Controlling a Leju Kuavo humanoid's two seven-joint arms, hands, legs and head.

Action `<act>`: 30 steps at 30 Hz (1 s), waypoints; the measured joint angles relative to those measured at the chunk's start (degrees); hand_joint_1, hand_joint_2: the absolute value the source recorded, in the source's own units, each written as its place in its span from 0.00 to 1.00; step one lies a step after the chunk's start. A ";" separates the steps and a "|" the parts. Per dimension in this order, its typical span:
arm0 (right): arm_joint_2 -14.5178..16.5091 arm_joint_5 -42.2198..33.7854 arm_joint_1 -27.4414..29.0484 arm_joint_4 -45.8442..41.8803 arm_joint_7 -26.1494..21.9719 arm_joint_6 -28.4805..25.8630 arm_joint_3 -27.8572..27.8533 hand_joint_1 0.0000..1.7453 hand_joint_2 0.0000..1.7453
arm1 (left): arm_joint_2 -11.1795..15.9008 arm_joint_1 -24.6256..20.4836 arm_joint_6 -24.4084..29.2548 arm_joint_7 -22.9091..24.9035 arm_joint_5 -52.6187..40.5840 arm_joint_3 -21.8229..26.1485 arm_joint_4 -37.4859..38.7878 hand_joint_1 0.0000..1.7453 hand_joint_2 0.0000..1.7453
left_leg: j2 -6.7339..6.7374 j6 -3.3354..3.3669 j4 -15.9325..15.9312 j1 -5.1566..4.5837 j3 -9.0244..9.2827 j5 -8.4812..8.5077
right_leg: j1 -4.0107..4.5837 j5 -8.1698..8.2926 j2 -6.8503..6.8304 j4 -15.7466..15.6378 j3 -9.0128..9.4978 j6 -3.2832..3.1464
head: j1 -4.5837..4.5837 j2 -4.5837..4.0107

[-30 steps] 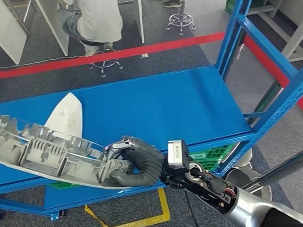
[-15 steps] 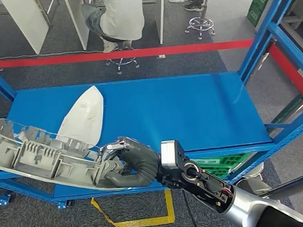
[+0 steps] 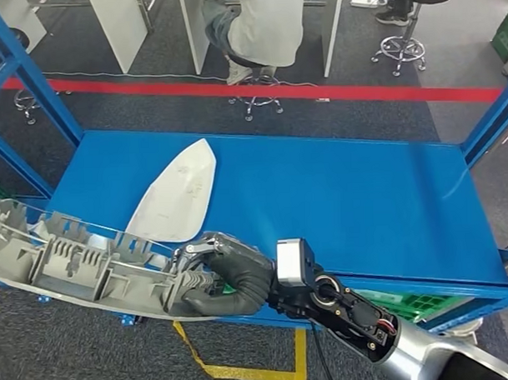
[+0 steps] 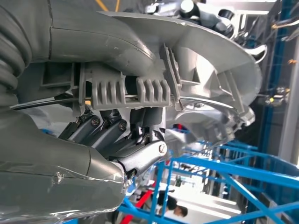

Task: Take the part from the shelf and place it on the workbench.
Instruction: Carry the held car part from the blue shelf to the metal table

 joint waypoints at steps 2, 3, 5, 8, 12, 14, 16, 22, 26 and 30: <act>0.11 0.03 0.01 0.04 0.03 0.02 -0.03 1.00 1.00 | -0.05 -0.02 0.14 0.02 0.02 -0.01 0.01 0.00 1.00 | 3.40 -0.63 5.07 0.00 -2.56 -2.69 | -0.03 0.16 -1.48 -0.45 0.21 -0.48 | -0.68 0.00; 0.14 0.02 0.04 0.08 0.03 0.02 -0.04 1.00 1.00 | -0.09 -0.11 0.17 0.00 -0.01 -0.01 0.01 0.00 1.00 | 4.63 -0.94 9.11 0.08 -4.73 -4.43 | 0.07 0.12 -2.27 -0.48 0.20 -0.63 | -1.02 0.00; 0.14 0.01 0.06 0.21 0.03 0.01 -0.04 1.00 1.00 | -0.13 -0.20 0.18 -0.03 -0.08 -0.01 0.01 0.00 1.00 | 5.43 -1.30 15.46 0.32 -8.29 -6.24 | 0.22 -0.03 -3.87 -0.47 0.22 -0.81 | -1.17 0.00; 0.14 0.02 0.06 0.34 0.03 -0.01 -0.04 1.00 1.00 | -0.08 -0.09 0.18 -0.05 -0.15 -0.01 0.01 0.00 1.00 | 6.50 -1.23 10.17 0.40 -5.96 -2.05 | 0.25 -0.41 -5.77 -0.47 0.53 -0.72 | -1.23 0.00; 0.14 0.03 0.01 0.38 0.01 0.02 -0.05 1.00 1.00 | 0.05 -0.54 0.18 -0.20 -0.15 -0.02 0.01 0.00 1.00 | 9.93 -0.06 -0.75 -0.55 -0.56 1.30 | 0.93 -1.23 -7.86 -0.51 1.18 0.16 | -1.20 0.00; 0.15 0.04 -0.01 0.42 -0.01 0.10 -0.06 1.00 1.00 | 0.03 -0.56 0.18 -0.27 -0.03 -0.03 0.01 0.00 1.00 | 8.61 0.53 -1.03 -0.50 -0.48 1.24 | 0.95 -1.69 -8.74 -0.64 1.54 0.71 | -0.98 0.00; 0.16 0.03 -0.05 0.44 -0.07 0.26 -0.07 1.00 1.00 | 0.01 -0.38 0.21 -0.29 0.19 -0.03 0.01 0.00 1.00 | 7.34 1.04 -1.46 -0.17 -0.11 1.32 | 0.77 -3.53 -6.88 1.47 0.95 1.19 | -0.85 0.00; 0.16 0.03 0.16 1.08 -0.22 1.05 -0.01 1.00 1.00 | -0.08 -0.28 0.52 -0.01 1.09 -0.01 0.01 0.00 1.00 | 2.82 1.72 -1.50 -0.05 0.54 1.09 | 0.62 -7.63 -2.43 15.69 -6.23 1.33 | -0.07 0.00; 0.21 0.15 0.09 1.39 -0.13 1.33 0.09 1.00 1.00 | -0.21 -0.31 0.83 0.32 1.56 -0.01 0.01 0.00 1.00 | -0.49 0.89 -0.76 0.07 0.65 0.64 | 0.02 -0.32 1.63 2.94 -1.43 1.17 | 0.19 0.00; 0.66 0.30 -0.18 1.54 0.16 1.50 0.34 1.00 1.00 | -0.09 0.10 0.93 0.58 1.69 -0.01 0.02 0.00 1.00 | -1.21 -0.54 -0.14 0.26 -0.77 0.85 | -0.02 -0.33 1.25 0.88 -0.44 0.31 | 0.04 0.00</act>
